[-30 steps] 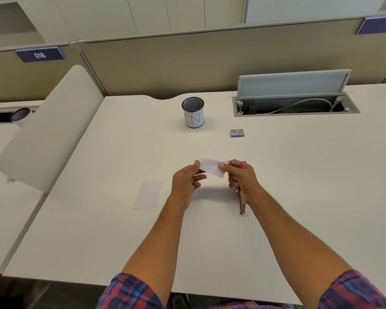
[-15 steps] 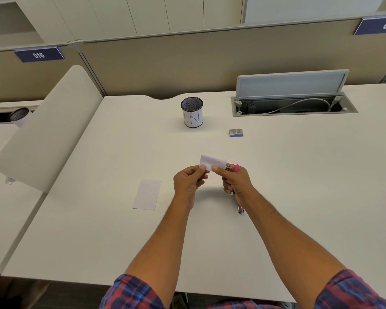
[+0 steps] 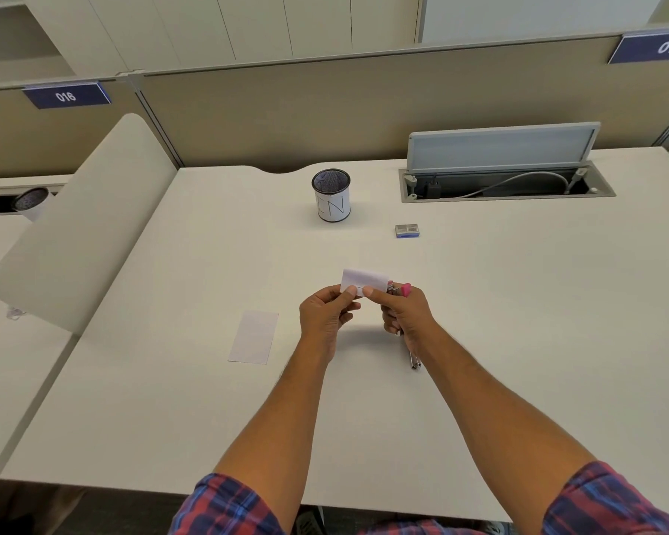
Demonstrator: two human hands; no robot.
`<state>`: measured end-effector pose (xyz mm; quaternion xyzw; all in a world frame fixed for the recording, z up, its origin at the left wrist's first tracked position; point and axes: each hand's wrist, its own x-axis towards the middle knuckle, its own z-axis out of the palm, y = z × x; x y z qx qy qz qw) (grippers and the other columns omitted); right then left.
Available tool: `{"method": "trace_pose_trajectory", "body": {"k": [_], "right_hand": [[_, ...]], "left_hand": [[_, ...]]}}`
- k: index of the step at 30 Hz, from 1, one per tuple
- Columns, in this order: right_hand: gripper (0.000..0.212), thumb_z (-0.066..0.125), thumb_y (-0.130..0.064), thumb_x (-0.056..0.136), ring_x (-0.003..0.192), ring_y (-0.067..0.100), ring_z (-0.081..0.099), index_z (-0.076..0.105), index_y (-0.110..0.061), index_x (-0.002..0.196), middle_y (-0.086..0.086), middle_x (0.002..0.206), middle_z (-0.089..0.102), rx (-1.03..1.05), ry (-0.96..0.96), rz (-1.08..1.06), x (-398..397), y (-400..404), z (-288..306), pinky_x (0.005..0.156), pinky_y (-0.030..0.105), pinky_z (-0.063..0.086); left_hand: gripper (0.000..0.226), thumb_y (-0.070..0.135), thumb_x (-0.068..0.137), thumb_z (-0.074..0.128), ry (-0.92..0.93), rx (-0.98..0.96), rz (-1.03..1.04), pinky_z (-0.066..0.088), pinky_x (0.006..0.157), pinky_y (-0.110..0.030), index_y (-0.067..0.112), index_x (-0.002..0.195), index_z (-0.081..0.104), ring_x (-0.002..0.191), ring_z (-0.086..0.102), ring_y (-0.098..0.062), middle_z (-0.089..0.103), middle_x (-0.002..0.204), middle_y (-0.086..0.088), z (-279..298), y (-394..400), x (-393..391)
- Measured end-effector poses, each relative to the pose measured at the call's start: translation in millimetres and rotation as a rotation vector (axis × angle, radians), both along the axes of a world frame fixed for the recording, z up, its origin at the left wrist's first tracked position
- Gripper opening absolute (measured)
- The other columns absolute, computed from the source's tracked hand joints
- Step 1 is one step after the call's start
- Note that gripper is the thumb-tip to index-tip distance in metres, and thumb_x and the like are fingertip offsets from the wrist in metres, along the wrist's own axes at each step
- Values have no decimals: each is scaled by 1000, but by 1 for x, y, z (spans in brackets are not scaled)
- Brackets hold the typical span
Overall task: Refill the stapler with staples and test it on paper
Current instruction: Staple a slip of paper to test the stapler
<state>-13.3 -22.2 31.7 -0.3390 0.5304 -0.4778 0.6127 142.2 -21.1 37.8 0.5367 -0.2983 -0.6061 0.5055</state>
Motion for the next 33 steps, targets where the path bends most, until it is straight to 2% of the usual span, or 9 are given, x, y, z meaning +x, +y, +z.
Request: {"method": "trace_pose_trajectory", "body": {"k": [3,6,12,17,22,27,33], "right_hand": [[33,84,-25,82,42,14,26,73,-2,103,-3,50,32,4,3,-1,0,0,1,44,23,26],[23,84,-25,82,42,15,24,70,-8,89,-2,50,30,2,1,1,1,1,1,43,22,26],[19,83,-23,82,43,15,25,68,-12,79,1,52,32,-23,-2,-10,5,3,1,44,23,25],[22,83,-22,83,41,14,27,68,-7,86,-1,49,35,-11,4,-22,7,2,1,43,22,28],[35,83,-23,82,43,14,26,70,5,98,0,51,35,-5,2,-34,8,1,1,43,22,26],[20,79,-25,87,40,14,32,68,-11,80,8,59,53,-17,-37,-63,6,-2,5,44,22,25],[17,80,-23,86,43,16,30,70,-10,83,8,65,60,-70,-8,-136,10,-17,13,44,21,25]], "left_hand": [[10,16,84,80,-21,-8,10,52,73,-32,9,90,77,69,67,-18,76,87,-10,0,-1,0],[14,16,83,81,-34,-4,36,51,72,-32,7,93,77,68,66,-17,76,87,-11,-1,-2,0],[20,17,82,82,-47,6,69,51,70,-31,4,96,76,66,64,-16,76,88,-12,-3,-1,2],[18,17,81,82,-52,3,69,51,71,-32,5,94,76,65,63,-16,76,87,-12,-3,-2,4],[11,16,82,82,-39,-6,74,51,72,-32,9,88,76,65,62,-17,76,84,-9,-2,-3,3],[9,14,81,82,-15,21,139,51,70,-33,11,87,76,62,60,-16,76,81,-7,-2,-9,0],[13,14,81,83,43,39,204,48,65,-31,10,91,75,60,57,-15,77,86,-9,1,-23,-2]]}}
